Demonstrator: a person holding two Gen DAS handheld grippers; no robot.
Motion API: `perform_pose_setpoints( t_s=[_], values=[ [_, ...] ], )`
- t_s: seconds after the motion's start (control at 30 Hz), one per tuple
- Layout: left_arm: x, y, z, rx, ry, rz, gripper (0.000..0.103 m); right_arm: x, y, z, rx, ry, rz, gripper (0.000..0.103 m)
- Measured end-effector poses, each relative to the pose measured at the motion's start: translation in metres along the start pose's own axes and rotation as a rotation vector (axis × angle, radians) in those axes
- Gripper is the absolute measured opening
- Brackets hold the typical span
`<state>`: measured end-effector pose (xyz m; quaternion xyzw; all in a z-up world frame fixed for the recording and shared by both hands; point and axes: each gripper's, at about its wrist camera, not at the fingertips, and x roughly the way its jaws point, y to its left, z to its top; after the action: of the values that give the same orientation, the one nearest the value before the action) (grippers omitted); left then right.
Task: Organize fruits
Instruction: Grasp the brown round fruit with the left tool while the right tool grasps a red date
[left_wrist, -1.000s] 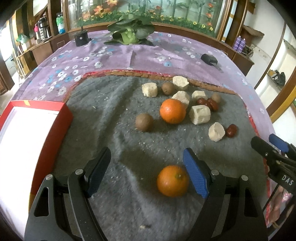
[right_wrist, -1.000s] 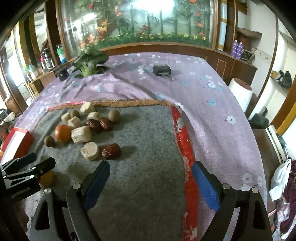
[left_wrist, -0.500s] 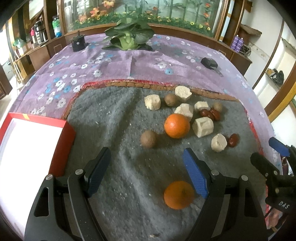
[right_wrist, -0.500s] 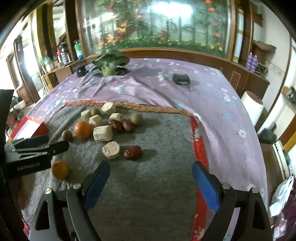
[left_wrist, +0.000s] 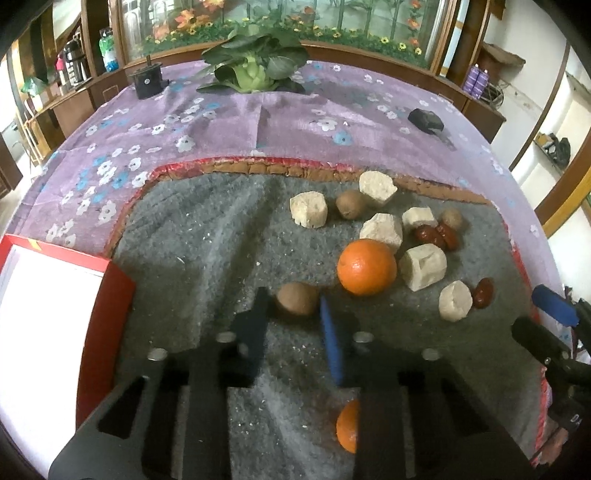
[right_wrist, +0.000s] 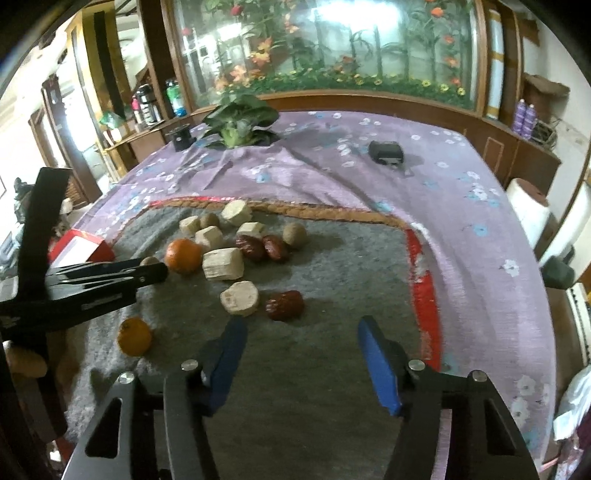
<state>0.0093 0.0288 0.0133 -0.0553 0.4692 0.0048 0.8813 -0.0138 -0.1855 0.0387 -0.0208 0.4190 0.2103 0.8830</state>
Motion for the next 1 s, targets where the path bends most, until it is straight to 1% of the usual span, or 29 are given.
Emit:
perform_pose_setpoints(
  t_s=[0.07,0.13,0.3,0.37,0.47,0.5,0.53,0.57,0.67,0.77,0.9,1.0],
  values=[
    [-0.002,0.0,-0.001,0.011,-0.008,0.006,0.023,0.001,0.005,0.001,-0.029,0.0,0.025,0.056],
    [-0.002,-0.001,-0.002,0.019,-0.01,0.011,0.023,0.002,0.01,0.002,-0.06,0.006,0.044,0.054],
    [-0.007,0.002,-0.003,0.015,-0.015,-0.003,0.023,0.016,0.008,0.003,-0.087,0.038,0.013,0.054],
    [-0.009,0.003,-0.004,0.017,-0.018,-0.006,0.023,0.02,0.005,0.004,-0.101,0.05,-0.003,0.052],
    [-0.009,0.003,-0.004,0.019,-0.019,-0.002,0.023,0.028,0.001,0.006,-0.106,0.068,0.02,0.048],
    [-0.009,0.002,-0.004,0.019,-0.017,-0.003,0.023,0.031,0.0,0.007,-0.113,0.069,0.026,0.046],
    [-0.009,0.002,-0.004,0.018,-0.016,-0.003,0.023,0.035,-0.001,0.008,-0.124,0.069,0.025,0.04],
    [-0.008,0.002,-0.005,0.02,-0.014,-0.001,0.023,0.039,-0.002,0.009,-0.134,0.069,0.028,0.038],
    [-0.006,0.002,-0.005,0.026,-0.006,0.004,0.023,0.047,-0.006,0.011,-0.148,0.067,0.082,0.037],
    [-0.004,0.003,-0.005,0.022,-0.003,0.004,0.023,0.05,-0.006,0.012,-0.169,0.06,0.08,0.025],
    [-0.008,0.005,-0.005,0.013,-0.005,-0.002,0.023,0.047,-0.005,0.011,-0.172,0.064,0.078,0.024],
    [-0.017,0.005,-0.006,0.009,-0.014,-0.014,0.023,0.033,-0.003,0.009,-0.138,0.044,0.088,0.024]
  ],
)
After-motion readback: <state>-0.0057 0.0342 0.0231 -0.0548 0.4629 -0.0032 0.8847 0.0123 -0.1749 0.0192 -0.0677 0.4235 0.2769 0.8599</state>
